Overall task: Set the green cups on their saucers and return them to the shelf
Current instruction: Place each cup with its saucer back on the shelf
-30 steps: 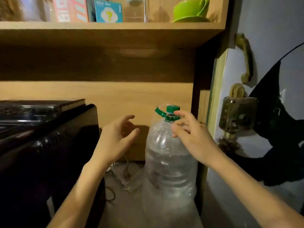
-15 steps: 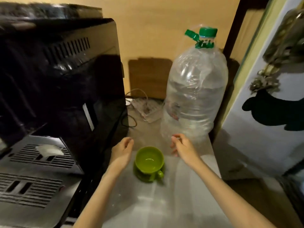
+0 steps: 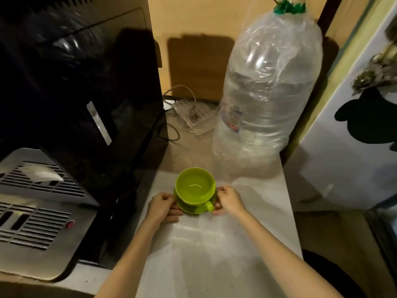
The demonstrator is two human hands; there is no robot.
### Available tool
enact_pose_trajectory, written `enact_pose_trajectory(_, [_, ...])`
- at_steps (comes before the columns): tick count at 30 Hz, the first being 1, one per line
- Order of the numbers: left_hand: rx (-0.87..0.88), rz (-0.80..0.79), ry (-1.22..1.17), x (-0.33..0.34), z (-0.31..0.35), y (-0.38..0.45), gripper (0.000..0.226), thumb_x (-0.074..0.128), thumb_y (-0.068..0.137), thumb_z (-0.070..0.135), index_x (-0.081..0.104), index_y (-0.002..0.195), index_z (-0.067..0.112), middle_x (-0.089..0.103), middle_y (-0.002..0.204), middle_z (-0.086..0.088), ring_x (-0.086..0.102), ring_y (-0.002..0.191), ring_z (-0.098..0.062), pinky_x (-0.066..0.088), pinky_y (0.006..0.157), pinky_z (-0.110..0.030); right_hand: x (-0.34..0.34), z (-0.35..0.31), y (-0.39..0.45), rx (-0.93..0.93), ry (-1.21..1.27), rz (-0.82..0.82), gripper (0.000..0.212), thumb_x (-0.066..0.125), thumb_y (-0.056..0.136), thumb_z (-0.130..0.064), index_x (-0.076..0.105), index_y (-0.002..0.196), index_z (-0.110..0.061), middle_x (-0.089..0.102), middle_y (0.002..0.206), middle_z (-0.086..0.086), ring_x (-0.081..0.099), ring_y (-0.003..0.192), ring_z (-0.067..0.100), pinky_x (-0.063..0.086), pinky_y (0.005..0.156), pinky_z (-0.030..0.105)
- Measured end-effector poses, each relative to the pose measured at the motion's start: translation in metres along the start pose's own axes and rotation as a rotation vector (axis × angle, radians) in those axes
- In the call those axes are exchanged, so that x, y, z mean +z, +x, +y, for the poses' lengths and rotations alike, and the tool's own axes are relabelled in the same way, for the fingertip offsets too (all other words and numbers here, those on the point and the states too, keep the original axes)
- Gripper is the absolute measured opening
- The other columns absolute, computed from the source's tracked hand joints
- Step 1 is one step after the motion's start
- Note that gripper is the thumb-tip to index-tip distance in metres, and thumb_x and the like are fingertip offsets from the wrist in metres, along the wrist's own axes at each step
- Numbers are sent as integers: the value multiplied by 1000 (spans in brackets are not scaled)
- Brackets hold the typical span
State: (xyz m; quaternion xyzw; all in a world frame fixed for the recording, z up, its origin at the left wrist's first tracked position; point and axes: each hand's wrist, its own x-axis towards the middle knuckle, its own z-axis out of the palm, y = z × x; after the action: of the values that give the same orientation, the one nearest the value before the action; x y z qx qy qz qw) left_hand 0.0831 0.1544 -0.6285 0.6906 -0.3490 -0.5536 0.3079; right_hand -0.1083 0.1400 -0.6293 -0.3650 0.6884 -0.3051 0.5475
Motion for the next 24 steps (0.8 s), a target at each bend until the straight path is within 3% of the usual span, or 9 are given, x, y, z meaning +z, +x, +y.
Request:
enact_pose_trajectory(2, [-2, -1, 9, 3, 1, 2, 8, 50, 88, 13, 54, 81, 9, 67, 67, -16, 67, 46, -15, 53, 40, -26, 1, 0, 3, -3, -30, -16, 10, 41, 92, -4, 49, 98, -9, 54, 68, 8, 58, 38, 14, 50, 31, 27])
enact_pose_trajectory(5, [-3, 10, 40, 5, 3, 6, 8, 53, 82, 2, 54, 78, 9, 67, 66, -19, 66, 44, -15, 53, 41, -24, 1, 1, 8, -3, -60, -43, 13, 45, 87, 3, 48, 94, -8, 56, 65, 8, 57, 33, 11, 52, 34, 29])
enact_pose_trajectory(11, [9, 3, 46, 3, 4, 7, 7, 57, 80, -2, 57, 81, 5, 67, 74, -27, 66, 48, -22, 56, 46, -26, -4, -1, 11, -18, -90, -73, 22, 45, 87, 6, 47, 79, -14, 58, 67, 9, 59, 47, 23, 56, 42, 33])
enact_pose_trajectory(14, [21, -13, 38, 3, 8, 3, 7, 59, 80, -3, 56, 83, 2, 66, 67, -21, 65, 42, -19, 54, 42, -25, -6, 0, 10, -21, -81, -67, 17, 44, 86, 7, 49, 89, -9, 59, 66, 10, 60, 43, 22, 58, 50, 38])
enact_pose_trajectory(21, [57, -114, -17, 6, 50, -21, 12, 60, 80, -3, 51, 85, 3, 64, 40, -6, 62, 36, -13, 52, 38, -23, -29, -32, -15, -91, 23, -67, 24, 46, 83, 9, 48, 101, -6, 58, 60, 13, 58, 30, 12, 55, 38, 27])
enact_pose_trajectory(24, [114, -155, -54, 7, 78, -42, 12, 59, 80, -6, 51, 86, 1, 62, 38, -8, 60, 32, -13, 52, 38, -24, -46, -55, -35, -148, 87, -65, 21, 49, 84, 10, 48, 102, -3, 59, 39, 4, 56, 27, 11, 53, 35, 25])
